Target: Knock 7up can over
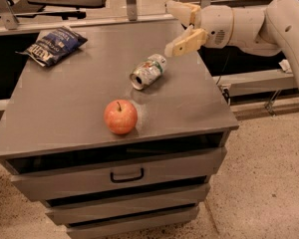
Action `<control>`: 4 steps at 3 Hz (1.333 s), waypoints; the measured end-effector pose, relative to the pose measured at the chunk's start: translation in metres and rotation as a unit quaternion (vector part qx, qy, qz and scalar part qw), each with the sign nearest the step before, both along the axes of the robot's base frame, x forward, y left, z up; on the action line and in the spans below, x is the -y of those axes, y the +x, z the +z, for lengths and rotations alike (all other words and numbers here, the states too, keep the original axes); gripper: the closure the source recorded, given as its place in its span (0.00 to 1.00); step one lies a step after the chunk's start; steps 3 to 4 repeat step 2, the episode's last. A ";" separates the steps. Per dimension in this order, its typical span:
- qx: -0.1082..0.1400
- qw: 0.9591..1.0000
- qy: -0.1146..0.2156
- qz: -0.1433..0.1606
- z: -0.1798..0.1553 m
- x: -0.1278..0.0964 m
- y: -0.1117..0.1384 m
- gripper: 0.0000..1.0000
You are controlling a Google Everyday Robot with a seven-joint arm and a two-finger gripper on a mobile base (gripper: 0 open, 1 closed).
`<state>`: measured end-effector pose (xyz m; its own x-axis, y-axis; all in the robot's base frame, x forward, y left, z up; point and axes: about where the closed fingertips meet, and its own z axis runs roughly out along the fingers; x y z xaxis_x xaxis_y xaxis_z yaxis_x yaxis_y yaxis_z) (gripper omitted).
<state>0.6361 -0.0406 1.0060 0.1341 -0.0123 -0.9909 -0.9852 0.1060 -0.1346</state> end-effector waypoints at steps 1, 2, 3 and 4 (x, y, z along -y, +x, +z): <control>0.035 0.997 -0.050 -0.039 -0.004 0.041 0.015 0.00; 0.035 0.997 -0.050 -0.039 -0.004 0.041 0.015 0.00; 0.035 0.997 -0.050 -0.039 -0.004 0.041 0.015 0.00; 0.035 0.997 -0.050 -0.039 -0.004 0.041 0.015 0.00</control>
Offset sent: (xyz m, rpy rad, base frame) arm 0.0118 -0.0330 -0.0044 -0.0827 -0.0581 -0.0618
